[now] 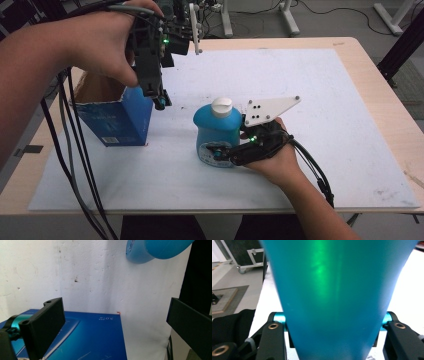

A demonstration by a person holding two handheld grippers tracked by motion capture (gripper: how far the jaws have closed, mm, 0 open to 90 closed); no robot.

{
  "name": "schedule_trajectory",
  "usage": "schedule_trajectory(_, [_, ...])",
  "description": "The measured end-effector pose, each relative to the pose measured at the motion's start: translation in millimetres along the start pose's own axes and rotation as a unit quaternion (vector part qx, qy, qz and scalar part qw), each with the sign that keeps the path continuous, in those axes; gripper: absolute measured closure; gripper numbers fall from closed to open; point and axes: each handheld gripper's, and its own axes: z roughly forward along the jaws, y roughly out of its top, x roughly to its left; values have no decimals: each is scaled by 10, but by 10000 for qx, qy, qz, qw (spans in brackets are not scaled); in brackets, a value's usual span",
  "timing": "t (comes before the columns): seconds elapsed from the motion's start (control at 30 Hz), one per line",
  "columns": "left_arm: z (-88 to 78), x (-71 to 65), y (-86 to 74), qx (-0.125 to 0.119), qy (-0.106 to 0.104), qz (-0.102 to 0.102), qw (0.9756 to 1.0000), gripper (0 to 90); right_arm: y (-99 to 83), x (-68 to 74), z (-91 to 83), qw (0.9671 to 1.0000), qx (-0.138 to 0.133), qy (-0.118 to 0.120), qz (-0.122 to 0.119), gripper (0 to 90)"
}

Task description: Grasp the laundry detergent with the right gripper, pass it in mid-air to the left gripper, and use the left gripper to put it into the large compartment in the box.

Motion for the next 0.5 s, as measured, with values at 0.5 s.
schedule_trajectory(0.5, [-13,-71,120,-37,-42,179,9998,18,114,-37,-94,10000,79,34,-46,461])
